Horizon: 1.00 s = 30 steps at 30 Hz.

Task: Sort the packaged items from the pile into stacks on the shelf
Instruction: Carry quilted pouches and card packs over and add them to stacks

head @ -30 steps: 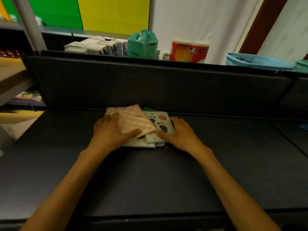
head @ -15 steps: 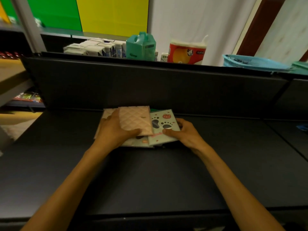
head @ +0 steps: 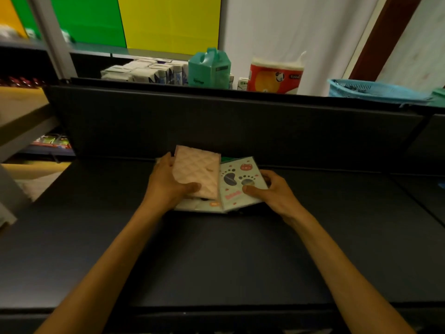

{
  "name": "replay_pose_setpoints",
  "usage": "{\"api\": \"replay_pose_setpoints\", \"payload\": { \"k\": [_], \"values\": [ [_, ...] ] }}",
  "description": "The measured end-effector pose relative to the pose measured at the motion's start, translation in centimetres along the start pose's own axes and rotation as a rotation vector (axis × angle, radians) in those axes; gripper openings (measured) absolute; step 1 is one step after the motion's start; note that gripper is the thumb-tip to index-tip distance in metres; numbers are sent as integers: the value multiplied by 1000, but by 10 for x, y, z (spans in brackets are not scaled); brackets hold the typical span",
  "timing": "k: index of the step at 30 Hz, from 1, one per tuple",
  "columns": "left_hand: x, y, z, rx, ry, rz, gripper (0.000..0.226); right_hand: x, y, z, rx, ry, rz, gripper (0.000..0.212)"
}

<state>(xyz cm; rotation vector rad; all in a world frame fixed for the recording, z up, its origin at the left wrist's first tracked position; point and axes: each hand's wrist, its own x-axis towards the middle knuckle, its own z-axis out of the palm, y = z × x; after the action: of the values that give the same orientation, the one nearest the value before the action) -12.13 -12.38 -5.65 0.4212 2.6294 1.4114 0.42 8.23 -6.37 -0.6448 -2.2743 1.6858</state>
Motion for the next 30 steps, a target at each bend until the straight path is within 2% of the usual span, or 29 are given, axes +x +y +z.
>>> {"api": "replay_pose_setpoints", "payload": {
  "k": [3,7,13,19,23,30],
  "values": [
    [1,-5,-4,-54,-1,-16,94,-1,1,-2,43,2,4,53],
    [0,-9,-8,-262,-72,-41,74,-3,2,-4,140,9,27,55],
    [-14,-3,-9,-501,-149,-2,65,-18,8,-15,221,81,14,56],
    [-41,16,11,-683,-281,38,52,-47,17,-45,206,222,-105,55],
    [-61,26,41,-613,-292,62,54,-74,31,-78,204,316,-158,52],
    [-103,72,116,-696,-407,87,60,-136,57,-168,214,423,-174,52]
  ]
}}
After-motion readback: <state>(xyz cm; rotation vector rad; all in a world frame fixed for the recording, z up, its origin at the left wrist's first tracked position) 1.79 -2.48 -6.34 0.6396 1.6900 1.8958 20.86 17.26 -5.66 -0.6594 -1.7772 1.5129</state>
